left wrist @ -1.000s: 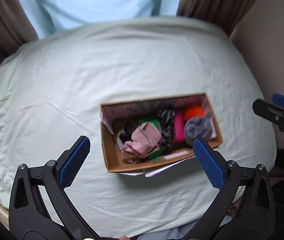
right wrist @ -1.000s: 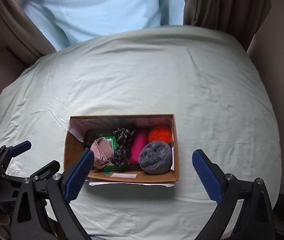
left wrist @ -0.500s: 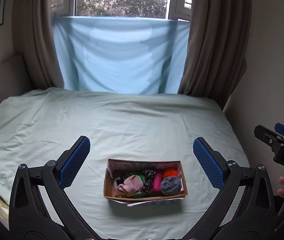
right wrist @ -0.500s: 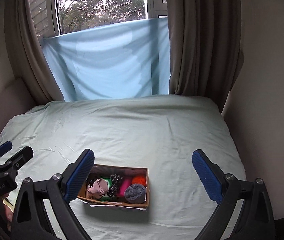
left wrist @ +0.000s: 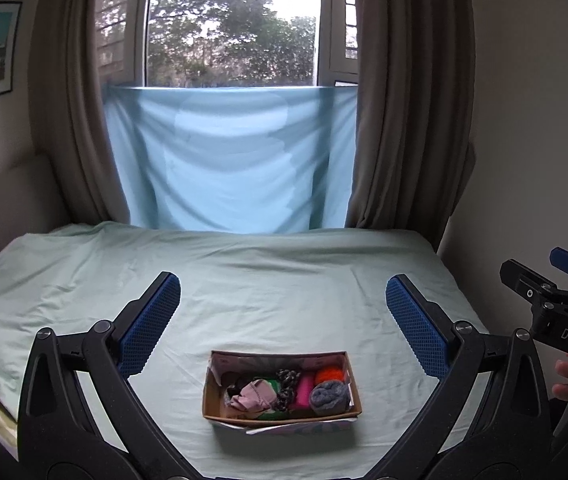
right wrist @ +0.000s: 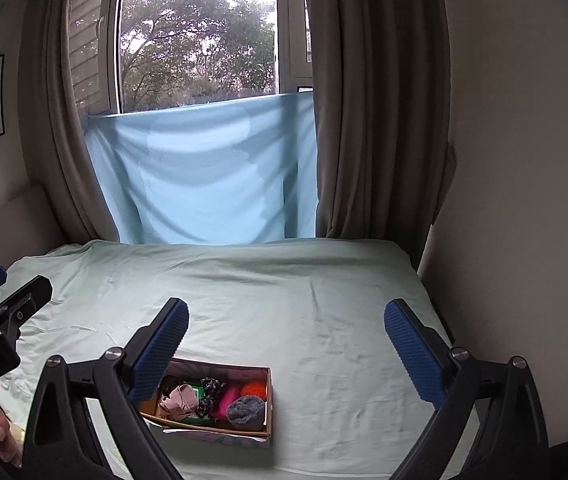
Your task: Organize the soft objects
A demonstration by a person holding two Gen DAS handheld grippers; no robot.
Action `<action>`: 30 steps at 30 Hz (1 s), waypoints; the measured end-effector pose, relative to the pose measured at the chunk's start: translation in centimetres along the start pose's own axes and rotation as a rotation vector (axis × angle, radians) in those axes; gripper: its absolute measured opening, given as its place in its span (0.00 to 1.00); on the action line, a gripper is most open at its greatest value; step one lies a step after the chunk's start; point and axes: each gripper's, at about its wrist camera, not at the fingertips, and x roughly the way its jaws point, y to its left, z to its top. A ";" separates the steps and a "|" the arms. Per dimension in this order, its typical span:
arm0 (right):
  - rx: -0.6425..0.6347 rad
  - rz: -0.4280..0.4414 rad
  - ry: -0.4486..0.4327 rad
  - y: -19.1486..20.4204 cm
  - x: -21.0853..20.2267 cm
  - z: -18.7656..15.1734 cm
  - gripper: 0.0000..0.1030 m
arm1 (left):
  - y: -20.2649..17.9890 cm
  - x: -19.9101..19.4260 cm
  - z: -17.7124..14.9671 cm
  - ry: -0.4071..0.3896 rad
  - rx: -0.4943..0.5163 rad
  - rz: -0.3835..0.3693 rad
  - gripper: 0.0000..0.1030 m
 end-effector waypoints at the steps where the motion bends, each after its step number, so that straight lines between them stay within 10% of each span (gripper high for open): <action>1: 0.000 -0.003 -0.005 -0.1 -0.1 0.0 0.95 | -0.2 0.0 -0.1 0.001 0.002 -0.002 1.00; 30: 0.006 0.007 -0.029 -0.4 -0.5 0.1 0.95 | 0.2 0.0 -0.8 0.011 0.003 0.003 1.00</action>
